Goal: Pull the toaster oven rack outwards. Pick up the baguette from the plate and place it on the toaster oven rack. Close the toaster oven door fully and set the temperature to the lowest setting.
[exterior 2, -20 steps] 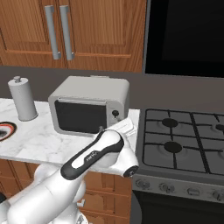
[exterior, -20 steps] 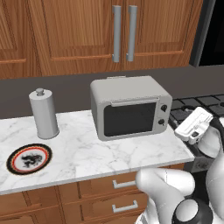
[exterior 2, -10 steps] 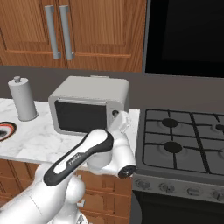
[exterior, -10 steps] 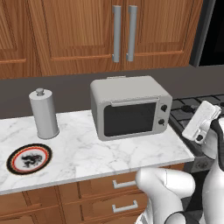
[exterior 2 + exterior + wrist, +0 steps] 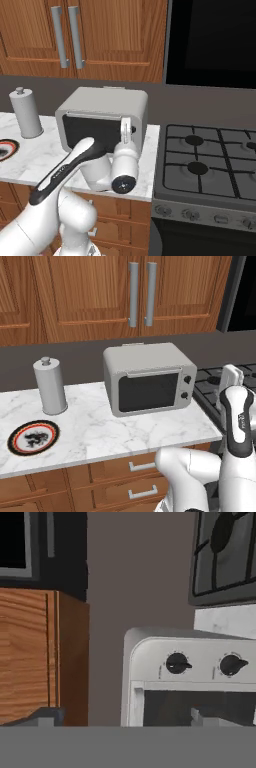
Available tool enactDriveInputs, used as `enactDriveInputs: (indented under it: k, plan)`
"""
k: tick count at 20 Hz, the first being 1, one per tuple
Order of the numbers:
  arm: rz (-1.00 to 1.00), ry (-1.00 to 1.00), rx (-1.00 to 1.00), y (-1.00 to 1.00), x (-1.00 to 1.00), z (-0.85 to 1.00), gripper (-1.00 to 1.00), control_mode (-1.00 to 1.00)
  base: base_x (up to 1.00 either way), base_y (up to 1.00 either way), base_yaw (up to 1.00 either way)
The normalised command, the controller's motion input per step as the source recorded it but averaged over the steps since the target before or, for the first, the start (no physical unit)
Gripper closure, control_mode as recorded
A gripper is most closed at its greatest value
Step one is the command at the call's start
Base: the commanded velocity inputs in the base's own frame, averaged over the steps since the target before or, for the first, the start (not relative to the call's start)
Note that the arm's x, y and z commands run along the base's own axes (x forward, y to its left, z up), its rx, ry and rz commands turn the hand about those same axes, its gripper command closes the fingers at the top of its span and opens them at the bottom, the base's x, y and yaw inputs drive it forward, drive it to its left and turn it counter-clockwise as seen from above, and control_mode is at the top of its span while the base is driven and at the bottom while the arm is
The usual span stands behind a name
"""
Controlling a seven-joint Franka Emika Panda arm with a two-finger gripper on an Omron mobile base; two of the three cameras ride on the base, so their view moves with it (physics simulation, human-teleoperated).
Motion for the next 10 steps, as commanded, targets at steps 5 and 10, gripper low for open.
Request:
enactDriveInputs:
  k: [5,10]
  plan:
    - [-0.04,-0.23,-0.50,0.00,-0.01,0.01,-1.00,-1.00,0.00,0.00,0.00]
    - [0.00,-0.27,-0.52,0.00,-0.07,0.00,-1.00,-1.00,0.00,0.00,0.00]
